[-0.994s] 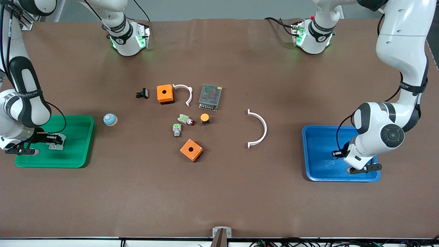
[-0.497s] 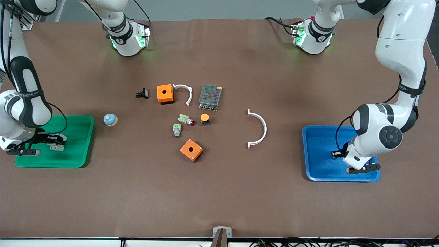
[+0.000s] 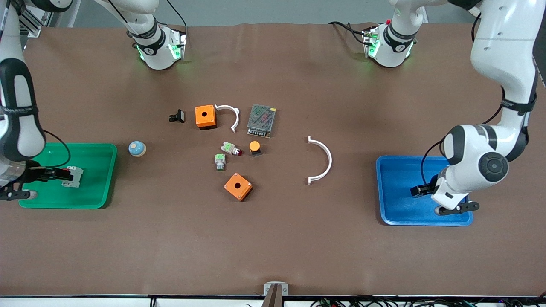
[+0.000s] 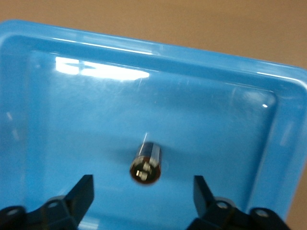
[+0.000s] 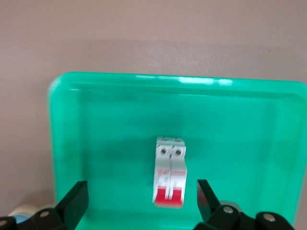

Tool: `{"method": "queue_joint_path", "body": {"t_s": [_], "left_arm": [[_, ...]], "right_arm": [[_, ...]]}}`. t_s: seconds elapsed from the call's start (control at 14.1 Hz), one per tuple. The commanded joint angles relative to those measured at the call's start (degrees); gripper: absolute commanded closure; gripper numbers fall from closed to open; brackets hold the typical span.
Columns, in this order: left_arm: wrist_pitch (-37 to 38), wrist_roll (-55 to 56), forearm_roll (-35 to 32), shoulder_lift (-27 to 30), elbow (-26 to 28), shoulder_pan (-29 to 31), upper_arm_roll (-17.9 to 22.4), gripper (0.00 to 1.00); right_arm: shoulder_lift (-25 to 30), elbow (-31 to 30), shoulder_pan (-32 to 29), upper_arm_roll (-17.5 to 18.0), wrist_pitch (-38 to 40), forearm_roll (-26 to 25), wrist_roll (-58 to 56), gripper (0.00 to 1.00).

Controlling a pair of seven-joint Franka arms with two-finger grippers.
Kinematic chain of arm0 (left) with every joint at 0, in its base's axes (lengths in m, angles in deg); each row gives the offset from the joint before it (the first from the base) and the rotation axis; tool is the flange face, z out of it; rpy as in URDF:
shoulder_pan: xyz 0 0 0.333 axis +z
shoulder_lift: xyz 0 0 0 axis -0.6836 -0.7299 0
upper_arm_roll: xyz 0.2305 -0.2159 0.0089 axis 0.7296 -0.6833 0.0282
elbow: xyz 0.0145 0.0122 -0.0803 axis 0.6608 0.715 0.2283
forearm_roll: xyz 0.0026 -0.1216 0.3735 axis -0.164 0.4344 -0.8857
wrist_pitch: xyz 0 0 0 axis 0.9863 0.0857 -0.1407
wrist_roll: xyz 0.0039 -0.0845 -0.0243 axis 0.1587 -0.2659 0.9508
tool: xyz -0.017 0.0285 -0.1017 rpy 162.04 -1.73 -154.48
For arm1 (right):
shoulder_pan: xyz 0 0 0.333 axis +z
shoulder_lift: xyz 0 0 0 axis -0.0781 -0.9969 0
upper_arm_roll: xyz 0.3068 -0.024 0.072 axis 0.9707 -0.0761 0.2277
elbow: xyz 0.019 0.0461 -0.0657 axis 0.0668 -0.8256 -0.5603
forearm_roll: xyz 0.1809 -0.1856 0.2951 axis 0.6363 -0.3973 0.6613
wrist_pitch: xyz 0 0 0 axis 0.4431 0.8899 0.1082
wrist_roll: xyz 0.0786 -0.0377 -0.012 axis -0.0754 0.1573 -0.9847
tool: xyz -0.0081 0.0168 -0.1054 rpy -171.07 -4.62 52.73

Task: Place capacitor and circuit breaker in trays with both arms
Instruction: 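Lower the capacitor into the blue tray while the right gripper lowers the breaker, then open both grippers and lift them away from the trays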

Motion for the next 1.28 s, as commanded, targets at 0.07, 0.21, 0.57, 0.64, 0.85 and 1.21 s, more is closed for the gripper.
{"method": "queue_joint_path", "body": {"t_s": [0.07, 0.21, 0.57, 0.64, 0.85, 1.21], "left_arm": [[8.14, -0.74, -0.35, 13.32, 5.86, 0.62, -2.56, 0.00], [13.59, -0.65, 1.57, 18.33, 5.87, 0.62, -4.74, 0.00], [22.74, -0.74, 4.75, 28.53, 5.52, 0.27, -6.95, 0.00], [23.36, -0.74, 5.27, 29.85, 5.25, 0.53, -7.56, 0.00], [26.69, -1.96, 5.80, 32.41, 3.77, 0.88, -7.13, 0.00], [36.81, -12.42, 5.98, 31.62, -7.83, 5.54, -6.95, 0.00]], "right_arm": [[2.78, 6.52, 5.85, 0.16, 12.80, -2.95, 10.18, 0.00], [5.42, 6.34, 8.32, 0.25, 16.22, -2.95, 12.56, 0.00], [11.84, 6.17, 14.12, 0.34, 23.35, -2.95, 19.68, 0.00], [12.89, 6.08, 14.91, 0.34, 24.14, -2.86, 19.78, 0.00], [16.23, 6.08, 16.06, 0.34, 24.42, -2.77, 19.86, 0.00], [17.30, 6.96, 15.80, 0.34, 24.42, -2.25, 19.25, 0.00]]}}
